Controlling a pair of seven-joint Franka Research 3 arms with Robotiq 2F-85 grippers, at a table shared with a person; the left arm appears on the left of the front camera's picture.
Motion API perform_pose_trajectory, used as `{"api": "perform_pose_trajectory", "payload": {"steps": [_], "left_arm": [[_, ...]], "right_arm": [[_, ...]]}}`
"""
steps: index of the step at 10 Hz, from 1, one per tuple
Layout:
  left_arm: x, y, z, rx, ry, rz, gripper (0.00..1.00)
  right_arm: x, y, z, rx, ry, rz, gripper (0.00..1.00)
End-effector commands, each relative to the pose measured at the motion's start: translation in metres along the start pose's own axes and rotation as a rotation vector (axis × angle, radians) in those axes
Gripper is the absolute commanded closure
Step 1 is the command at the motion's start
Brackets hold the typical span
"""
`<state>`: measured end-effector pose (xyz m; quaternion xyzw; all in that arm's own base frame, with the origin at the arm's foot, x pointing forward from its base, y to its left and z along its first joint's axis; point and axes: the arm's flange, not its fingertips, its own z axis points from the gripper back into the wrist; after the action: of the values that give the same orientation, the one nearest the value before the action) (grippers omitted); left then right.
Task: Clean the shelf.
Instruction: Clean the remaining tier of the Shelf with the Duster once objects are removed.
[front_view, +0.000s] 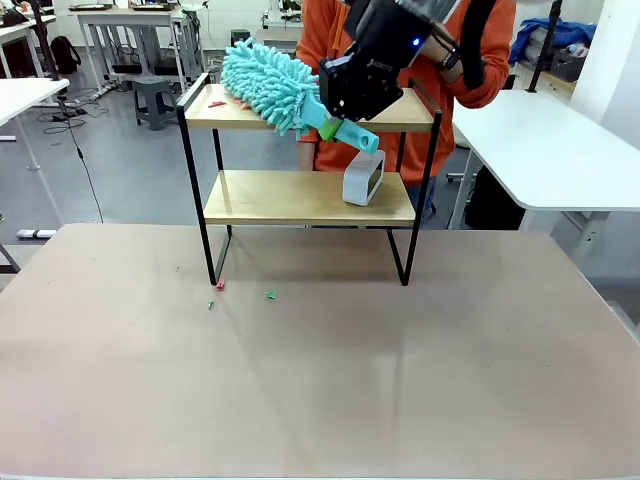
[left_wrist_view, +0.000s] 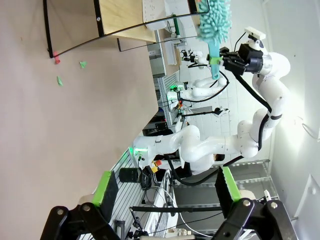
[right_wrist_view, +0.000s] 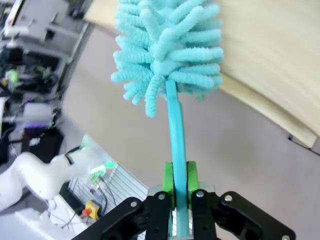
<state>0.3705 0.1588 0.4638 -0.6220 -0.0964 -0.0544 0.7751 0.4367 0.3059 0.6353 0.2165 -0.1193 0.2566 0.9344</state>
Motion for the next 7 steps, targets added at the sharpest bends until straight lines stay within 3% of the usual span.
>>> {"api": "perform_pose_trajectory", "payload": {"steps": [1,5,7], "left_arm": [[-0.002,-0.002,0.000,-0.007,0.007,-0.018,0.00],[-0.002,-0.002,0.000,-0.007,0.007,-0.018,0.00],[-0.002,-0.002,0.000,-0.007,0.007,-0.018,0.00]], "right_arm": [[-0.007,-0.014,0.026,0.080,0.094,0.030,1.00],[-0.047,-0.022,0.076,0.306,0.339,0.117,1.00],[-0.076,-0.030,0.104,0.460,0.376,0.159,1.00]]}}
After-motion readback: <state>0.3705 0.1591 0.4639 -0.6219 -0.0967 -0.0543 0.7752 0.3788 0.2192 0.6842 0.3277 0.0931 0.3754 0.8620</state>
